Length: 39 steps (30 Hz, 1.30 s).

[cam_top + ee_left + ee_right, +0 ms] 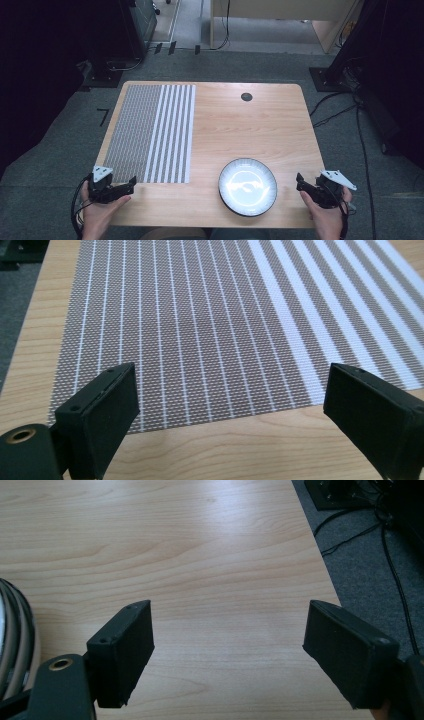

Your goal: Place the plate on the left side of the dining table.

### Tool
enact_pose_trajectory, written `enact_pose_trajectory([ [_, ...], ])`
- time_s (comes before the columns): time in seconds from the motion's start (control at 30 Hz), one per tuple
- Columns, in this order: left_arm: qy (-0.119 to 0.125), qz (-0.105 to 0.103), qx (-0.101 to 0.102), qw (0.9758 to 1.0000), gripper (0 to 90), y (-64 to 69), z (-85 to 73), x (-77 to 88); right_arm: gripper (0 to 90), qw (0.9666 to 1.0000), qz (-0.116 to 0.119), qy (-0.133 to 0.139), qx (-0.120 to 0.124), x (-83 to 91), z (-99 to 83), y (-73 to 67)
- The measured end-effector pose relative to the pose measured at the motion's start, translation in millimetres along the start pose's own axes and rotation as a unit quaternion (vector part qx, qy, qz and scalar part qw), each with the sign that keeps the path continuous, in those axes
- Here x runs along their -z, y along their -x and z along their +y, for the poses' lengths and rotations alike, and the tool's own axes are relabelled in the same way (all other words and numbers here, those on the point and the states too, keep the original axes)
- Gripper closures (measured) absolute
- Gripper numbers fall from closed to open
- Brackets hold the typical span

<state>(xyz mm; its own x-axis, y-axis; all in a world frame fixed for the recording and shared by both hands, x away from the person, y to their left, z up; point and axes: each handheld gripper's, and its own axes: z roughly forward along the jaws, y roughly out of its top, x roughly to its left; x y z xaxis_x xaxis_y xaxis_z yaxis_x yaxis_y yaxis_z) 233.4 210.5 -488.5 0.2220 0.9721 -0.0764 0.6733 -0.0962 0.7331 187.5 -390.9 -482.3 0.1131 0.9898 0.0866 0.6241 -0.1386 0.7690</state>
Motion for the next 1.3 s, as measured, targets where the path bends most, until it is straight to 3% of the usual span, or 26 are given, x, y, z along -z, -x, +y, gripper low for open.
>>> enact_pose_trajectory([
  [0.2,0.014,-0.005,0.015,0.9998,7.3,16.1,4.2,0.9,23.3,1.0,0.006,0.003,0.006,4.4,0.8,-8.6],
  [0.4,0.009,-0.021,0.001,0.9997,7.3,39.5,8.5,-2.8,23.5,0.9998,0.011,0.005,0.013,7.6,1.4,-18.6],
  [0.53,0.011,-0.03,0.006,0.9995,7.3,51.6,12.2,-4.4,25.0,0.9998,0.017,0.004,0.013,8.1,1.7,-22.5],
  [0.63,0.014,-0.036,0.008,0.9992,7.3,62.8,17.3,-7.3,29.0,0.9997,0.023,0.006,-0.003,9.8,4.4,-25.5],
  [0.87,0.02,-0.055,-0.008,0.9983,7.3,91.5,27.0,-12.6,27.9,0.9991,0.041,0.005,-0.003,13.2,6.9,-31.7],
  [0.97,0.02,-0.072,-0.011,0.9971,7.4,107.8,30.8,-15.9,27.6,0.9986,0.052,0.003,-0.005,13.4,7.3,-32.8],
  [1.3,0.016,-0.103,-0.021,0.9943,7.4,140.7,36.4,-23.0,30.6,0.9974,0.071,0.0,-0.008,14.1,7.7,-37.5],
])
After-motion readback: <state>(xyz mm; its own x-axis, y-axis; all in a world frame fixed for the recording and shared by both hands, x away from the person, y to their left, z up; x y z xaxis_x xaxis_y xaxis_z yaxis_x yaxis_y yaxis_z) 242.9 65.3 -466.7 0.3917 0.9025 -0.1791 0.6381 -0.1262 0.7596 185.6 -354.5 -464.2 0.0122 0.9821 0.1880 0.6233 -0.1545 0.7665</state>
